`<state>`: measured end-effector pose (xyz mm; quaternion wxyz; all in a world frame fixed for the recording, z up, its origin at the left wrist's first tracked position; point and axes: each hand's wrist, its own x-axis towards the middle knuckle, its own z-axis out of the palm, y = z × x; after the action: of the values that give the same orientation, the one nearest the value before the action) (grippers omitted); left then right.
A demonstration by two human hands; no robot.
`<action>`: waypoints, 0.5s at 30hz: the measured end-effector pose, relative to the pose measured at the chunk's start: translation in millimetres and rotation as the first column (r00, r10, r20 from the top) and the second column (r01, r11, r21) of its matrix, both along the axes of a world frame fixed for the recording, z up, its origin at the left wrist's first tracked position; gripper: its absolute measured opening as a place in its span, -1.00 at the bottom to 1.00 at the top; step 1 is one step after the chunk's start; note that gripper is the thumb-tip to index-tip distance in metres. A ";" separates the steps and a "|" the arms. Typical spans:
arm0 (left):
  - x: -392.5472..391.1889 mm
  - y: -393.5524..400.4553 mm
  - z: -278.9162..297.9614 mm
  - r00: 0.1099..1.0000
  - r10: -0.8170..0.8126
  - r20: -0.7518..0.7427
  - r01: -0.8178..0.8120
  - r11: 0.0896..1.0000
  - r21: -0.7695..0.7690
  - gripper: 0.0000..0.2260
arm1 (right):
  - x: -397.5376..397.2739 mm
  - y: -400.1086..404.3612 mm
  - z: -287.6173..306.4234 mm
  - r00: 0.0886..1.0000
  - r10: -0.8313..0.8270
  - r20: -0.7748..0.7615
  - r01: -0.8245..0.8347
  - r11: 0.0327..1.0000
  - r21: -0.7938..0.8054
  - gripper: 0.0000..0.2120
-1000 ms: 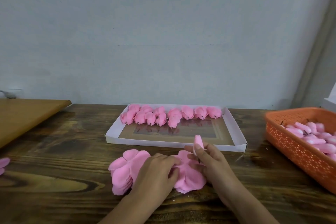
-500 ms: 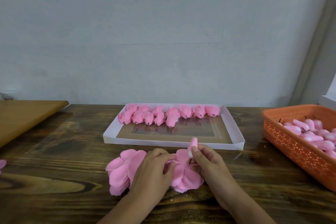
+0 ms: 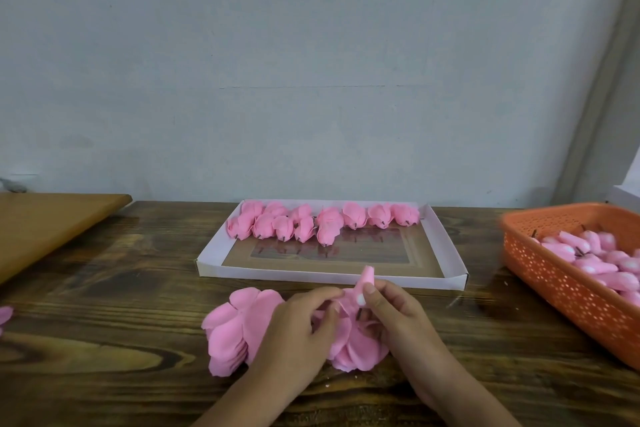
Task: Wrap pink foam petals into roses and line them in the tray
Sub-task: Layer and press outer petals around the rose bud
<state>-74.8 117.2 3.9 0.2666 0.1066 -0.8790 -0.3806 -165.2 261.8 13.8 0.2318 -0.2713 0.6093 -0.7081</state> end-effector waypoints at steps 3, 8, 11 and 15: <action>-0.6 4.5 -0.6 0.998 -0.050 0.046 0.045 0.993 0.109 -0.78 | 0.4 -0.2 1.5 1.000 -0.006 0.012 0.006 1.000 -0.014 -0.71; -3.6 5.7 -2.0 0.998 -0.039 0.059 0.026 0.978 0.209 -0.72 | 2.9 1.0 2.9 1.000 -0.024 -0.009 0.024 0.999 -0.022 -0.76; -4.4 5.1 -0.8 1.000 0.007 0.016 -0.011 0.953 0.304 -0.70 | 2.9 0.4 2.3 0.995 -0.095 -0.015 0.093 0.994 -0.063 -0.81; -4.5 2.9 0.8 0.998 0.059 -0.010 -0.048 0.897 0.439 -0.77 | 2.3 0.2 2.2 0.988 -0.152 -0.038 0.148 0.985 -0.094 -0.82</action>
<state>-79.3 120.1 4.8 0.2564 0.1836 -0.7643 -0.5625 -162.8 261.9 15.9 0.1515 -0.2507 0.6003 -0.7442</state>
